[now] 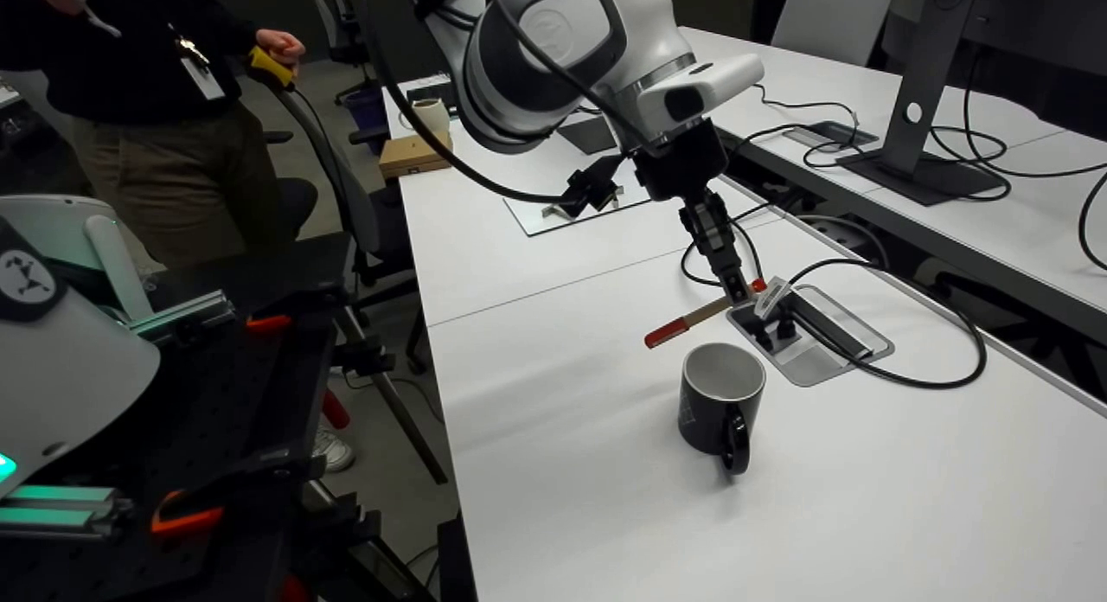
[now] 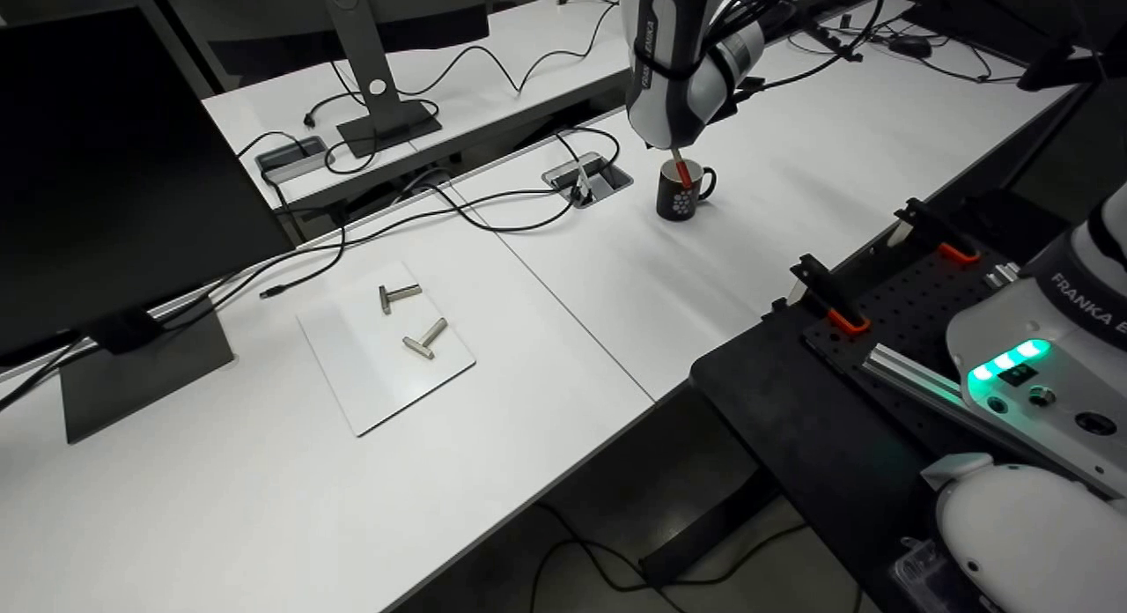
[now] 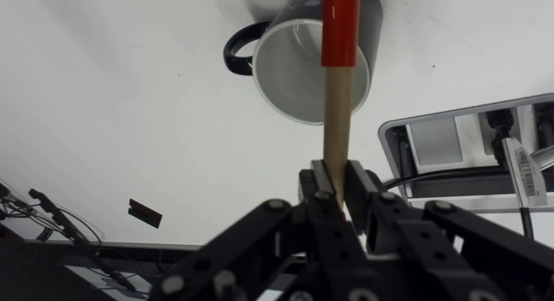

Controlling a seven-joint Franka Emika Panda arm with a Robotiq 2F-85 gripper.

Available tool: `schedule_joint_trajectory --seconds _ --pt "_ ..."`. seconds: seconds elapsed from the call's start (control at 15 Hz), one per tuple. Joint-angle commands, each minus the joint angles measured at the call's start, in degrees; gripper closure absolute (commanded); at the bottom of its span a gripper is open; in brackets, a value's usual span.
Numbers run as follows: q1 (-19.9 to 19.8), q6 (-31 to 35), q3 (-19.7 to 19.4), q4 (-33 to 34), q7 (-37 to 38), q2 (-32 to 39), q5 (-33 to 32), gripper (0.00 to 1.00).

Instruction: Put the marker into the black cup.

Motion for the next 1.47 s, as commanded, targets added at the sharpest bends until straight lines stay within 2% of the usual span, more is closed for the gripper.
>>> schedule_joint_trajectory --seconds 0.0,0.27,0.33,0.4,0.67,0.73,1.4 --pt "5.24 0.89 -4.61 -0.37 4.02 3.74 3.64 0.96" --pt "7.54 -0.55 -6.39 0.19 6.31 6.01 5.03 0.96" --pt "5.37 -0.06 -4.76 0.03 4.08 3.96 4.06 0.96" --pt "5.60 -0.08 -4.77 0.04 4.22 4.27 4.10 0.86" --pt "5.31 0.00 -4.58 0.04 4.16 4.24 4.08 0.86" --pt "4.86 0.57 -4.42 0.88 5.19 5.38 4.77 0.96" --pt "2.91 -0.09 -5.27 4.67 13.08 10.89 8.54 0.96"
